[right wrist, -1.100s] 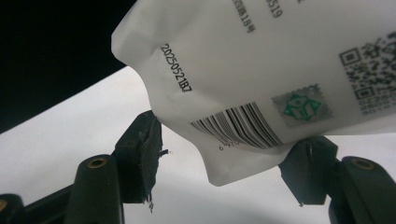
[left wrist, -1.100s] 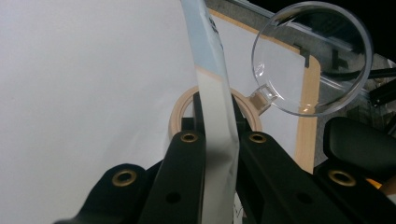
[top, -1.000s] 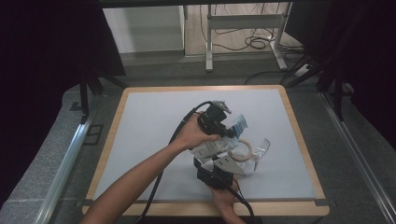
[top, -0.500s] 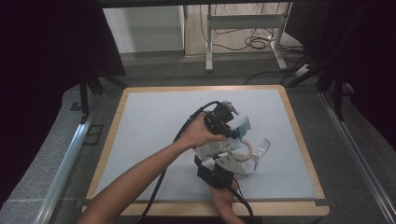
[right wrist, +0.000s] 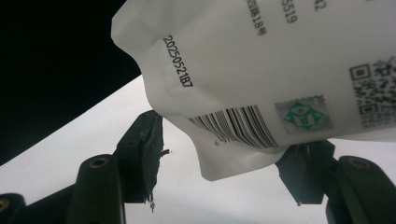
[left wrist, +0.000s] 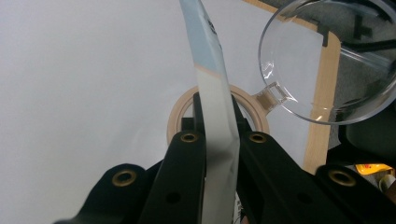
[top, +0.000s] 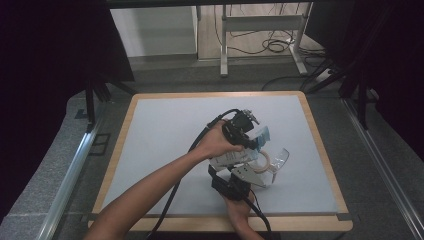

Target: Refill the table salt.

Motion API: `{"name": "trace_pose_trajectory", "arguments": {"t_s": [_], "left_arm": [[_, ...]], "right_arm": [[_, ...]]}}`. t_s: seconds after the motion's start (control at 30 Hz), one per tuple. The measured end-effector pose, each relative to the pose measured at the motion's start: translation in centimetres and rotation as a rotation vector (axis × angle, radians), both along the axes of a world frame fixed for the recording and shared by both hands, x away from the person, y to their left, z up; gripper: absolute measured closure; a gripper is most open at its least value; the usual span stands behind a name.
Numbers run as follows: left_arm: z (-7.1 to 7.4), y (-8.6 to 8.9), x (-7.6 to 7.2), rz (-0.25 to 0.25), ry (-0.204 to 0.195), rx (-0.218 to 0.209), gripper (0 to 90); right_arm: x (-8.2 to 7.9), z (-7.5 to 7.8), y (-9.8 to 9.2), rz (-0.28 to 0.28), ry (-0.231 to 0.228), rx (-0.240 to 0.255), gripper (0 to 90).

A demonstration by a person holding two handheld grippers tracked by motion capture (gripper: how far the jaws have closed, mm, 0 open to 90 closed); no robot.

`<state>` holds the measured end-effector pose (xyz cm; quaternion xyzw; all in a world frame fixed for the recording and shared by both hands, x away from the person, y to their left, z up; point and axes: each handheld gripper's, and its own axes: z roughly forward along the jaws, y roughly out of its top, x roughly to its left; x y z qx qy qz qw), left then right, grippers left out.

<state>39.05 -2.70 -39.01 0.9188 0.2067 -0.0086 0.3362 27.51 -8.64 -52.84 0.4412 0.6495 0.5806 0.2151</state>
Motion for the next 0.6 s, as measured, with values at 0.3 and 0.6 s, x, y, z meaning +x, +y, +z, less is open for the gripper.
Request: {"name": "trace_pose_trajectory", "arguments": {"t_s": [0.3,0.6], "left_arm": [[0.12,-0.39,-0.17,-0.003,-0.011,0.029,90.0],[0.19,-0.61,-0.28,0.002,-0.012,0.025,90.0]], "right_arm": [[0.06,0.04,-0.06,0.007,0.006,0.021,38.0],[0.21,0.18,-0.02,-0.006,-0.006,0.023,41.0]]}}
